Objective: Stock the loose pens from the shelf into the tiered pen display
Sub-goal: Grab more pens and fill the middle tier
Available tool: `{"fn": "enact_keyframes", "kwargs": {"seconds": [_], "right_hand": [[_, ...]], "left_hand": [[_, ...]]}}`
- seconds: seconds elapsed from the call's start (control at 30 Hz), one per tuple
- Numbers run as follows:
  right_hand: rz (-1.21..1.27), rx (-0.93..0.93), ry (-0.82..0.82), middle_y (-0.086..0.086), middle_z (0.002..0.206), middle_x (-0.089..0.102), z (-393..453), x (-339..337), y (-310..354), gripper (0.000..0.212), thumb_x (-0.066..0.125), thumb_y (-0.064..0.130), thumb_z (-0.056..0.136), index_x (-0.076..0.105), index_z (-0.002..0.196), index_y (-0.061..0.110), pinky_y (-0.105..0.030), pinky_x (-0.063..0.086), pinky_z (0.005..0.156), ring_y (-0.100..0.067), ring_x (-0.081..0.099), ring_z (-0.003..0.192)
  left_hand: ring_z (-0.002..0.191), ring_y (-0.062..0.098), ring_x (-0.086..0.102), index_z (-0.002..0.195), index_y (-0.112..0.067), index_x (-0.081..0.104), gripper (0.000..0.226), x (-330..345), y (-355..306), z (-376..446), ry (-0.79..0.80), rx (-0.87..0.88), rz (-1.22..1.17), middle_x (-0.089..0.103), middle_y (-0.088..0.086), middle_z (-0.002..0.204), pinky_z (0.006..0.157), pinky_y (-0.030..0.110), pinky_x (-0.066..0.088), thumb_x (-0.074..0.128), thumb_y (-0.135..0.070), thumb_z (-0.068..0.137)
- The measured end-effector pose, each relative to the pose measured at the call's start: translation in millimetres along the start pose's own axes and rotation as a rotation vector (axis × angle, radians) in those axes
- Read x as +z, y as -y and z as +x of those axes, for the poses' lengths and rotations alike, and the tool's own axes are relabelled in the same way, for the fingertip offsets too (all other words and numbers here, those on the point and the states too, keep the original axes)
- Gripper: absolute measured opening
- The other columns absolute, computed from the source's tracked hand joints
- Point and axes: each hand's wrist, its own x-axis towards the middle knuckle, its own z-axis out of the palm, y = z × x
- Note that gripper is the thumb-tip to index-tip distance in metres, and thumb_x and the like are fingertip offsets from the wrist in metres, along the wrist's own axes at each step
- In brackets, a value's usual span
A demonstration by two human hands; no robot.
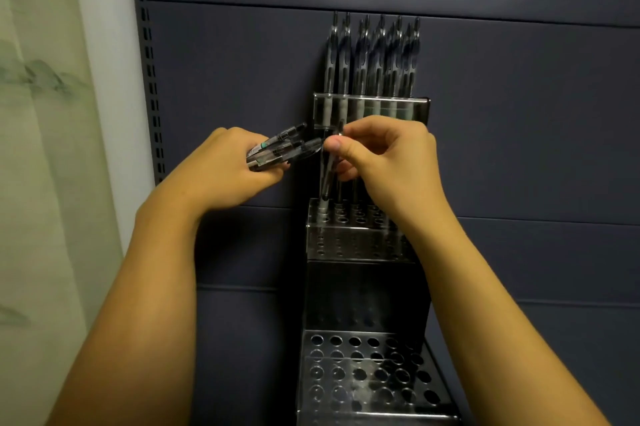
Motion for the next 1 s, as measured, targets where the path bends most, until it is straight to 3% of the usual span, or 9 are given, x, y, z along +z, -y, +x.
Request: {"fn": "enact_keyframes", "kwargs": {"seconds": [0.13,0.27,0.4,0.53,0.7,1.0], "right_hand": [[-0.069,-0.028,0.005,0.0,0.073,0.075,-2,5,2,0.017,0.08,0.025,0.087,0.078,0.094,0.009,-0.024,0.06,0.062,-0.006,0.071,0.058],[-0.114,-0.041,-0.038,0.005,0.069,0.073,-2,6,3,0.017,0.079,0.028,0.087,0.078,0.091,0.012,-0.022,0.06,0.061,-0.006,0.07,0.056],[-0.159,-0.068,-0.05,0.006,0.067,0.072,-2,9,3,0.017,0.077,0.03,0.089,0.078,0.09,0.013,-0.019,0.058,0.061,-0.005,0.069,0.056],[-0.189,-0.065,-0.04,0.006,0.069,0.073,-2,11,3,0.019,0.076,0.032,0.09,0.079,0.094,0.014,-0.03,0.061,0.072,-0.005,0.069,0.057],[-0.192,-0.066,-0.046,0.009,0.07,0.073,-2,13,1,0.024,0.08,0.033,0.086,0.079,0.097,0.013,-0.033,0.062,0.072,-0.005,0.07,0.057],[-0.266,-0.039,-0.038,0.004,0.073,0.072,1,21,-8,0.03,0.081,0.045,0.081,0.078,0.092,0.017,-0.046,0.061,0.074,-0.031,0.07,0.082]], "left_hand": [[0.048,0.006,0.043,0.071,-0.013,0.064,0.026,0,1,0,0.003,0.002,-0.001,0.058,0.003,0.06,0.05,0.025,0.034,0.07,-0.028,0.091],[0.047,0.005,0.044,0.069,-0.016,0.063,0.026,0,1,0,0.0,0.0,0.005,0.055,-0.002,0.056,0.045,0.017,0.032,0.071,-0.028,0.091],[0.047,0.005,0.043,0.068,-0.016,0.061,0.028,-1,2,0,-0.006,-0.006,0.013,0.054,-0.001,0.057,0.049,0.023,0.033,0.07,-0.028,0.091],[0.047,0.005,0.044,0.069,-0.016,0.061,0.028,0,2,0,0.006,-0.003,0.023,0.054,0.0,0.059,0.051,0.026,0.034,0.069,-0.029,0.092],[0.046,0.004,0.043,0.069,-0.016,0.06,0.028,1,2,0,0.008,-0.014,0.019,0.054,-0.001,0.058,0.051,0.027,0.034,0.07,-0.028,0.092],[0.049,0.01,0.043,0.072,-0.013,0.064,0.025,2,7,0,-0.005,-0.027,0.027,0.056,0.003,0.059,0.052,0.03,0.036,0.069,-0.029,0.092]]}}
